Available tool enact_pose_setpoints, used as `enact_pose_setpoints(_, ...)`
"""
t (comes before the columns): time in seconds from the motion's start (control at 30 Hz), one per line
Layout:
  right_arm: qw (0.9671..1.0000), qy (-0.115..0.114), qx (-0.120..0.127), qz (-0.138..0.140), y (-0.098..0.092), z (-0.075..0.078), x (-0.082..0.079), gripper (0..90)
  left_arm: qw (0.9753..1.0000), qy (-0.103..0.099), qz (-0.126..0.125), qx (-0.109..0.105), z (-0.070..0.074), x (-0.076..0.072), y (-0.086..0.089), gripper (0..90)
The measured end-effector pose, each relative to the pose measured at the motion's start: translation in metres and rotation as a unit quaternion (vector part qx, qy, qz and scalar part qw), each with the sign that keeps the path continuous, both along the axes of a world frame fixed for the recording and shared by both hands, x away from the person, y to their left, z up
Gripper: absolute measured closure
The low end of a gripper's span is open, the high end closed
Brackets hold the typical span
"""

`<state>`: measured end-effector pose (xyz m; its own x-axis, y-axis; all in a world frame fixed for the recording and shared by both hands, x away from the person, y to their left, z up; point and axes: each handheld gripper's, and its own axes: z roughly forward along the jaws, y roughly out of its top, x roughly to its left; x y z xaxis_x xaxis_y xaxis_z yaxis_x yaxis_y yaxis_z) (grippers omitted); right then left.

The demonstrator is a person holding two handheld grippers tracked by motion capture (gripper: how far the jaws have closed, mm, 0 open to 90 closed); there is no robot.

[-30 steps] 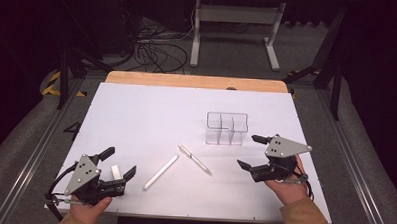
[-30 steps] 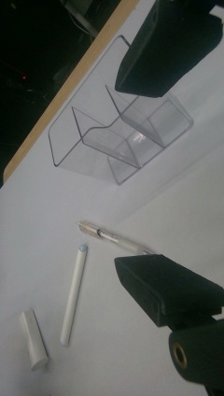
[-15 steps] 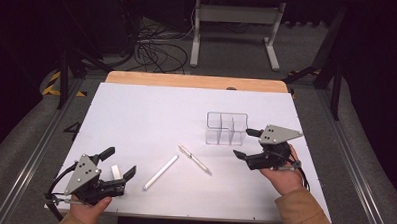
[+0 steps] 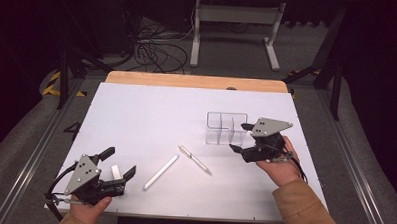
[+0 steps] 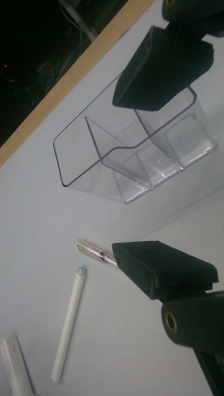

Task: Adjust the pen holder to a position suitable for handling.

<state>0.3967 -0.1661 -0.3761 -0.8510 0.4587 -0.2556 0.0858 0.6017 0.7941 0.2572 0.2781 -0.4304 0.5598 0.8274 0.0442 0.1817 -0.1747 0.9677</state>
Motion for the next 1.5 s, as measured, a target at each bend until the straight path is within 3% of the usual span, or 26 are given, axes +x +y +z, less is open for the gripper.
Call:
enact_pose_setpoints(0.33,0.9999,0.006,-0.009,0.006,0.003,0.001,0.009,30.0,1.0000,0.001,0.000,-0.001,0.000,0.000,0.001,14.4)
enact_pose_setpoints(0.63,0.9972,0.009,-0.073,0.017,0.019,0.000,0.030,41.7,1.0000,0.001,0.001,-0.001,0.000,0.000,0.001,14.4)
enact_pose_setpoints(0.83,0.9956,0.017,-0.090,0.016,0.025,-0.004,0.042,46.3,1.0000,0.002,0.000,-0.002,0.000,0.000,0.002,14.5)
enact_pose_setpoints(0.93,0.9943,0.038,-0.100,0.010,0.028,-0.009,0.051,49.9,1.0000,0.003,0.000,-0.002,0.000,0.000,0.002,14.5)
enact_pose_setpoints(1.0,0.9936,0.039,-0.105,0.014,0.028,-0.010,0.053,50.7,1.0000,0.003,0.000,-0.001,0.000,0.001,0.002,14.5)
enact_pose_setpoints(1.2,0.9922,0.065,-0.105,0.011,0.035,-0.014,0.064,57.2,1.0000,0.004,0.000,-0.002,-0.001,0.001,0.001,14.6)
enact_pose_setpoints(1.5,0.9849,0.076,-0.153,0.029,0.045,-0.026,0.075,66.7,1.0000,0.004,0.002,-0.006,-0.001,0.001,0.003,14.5)
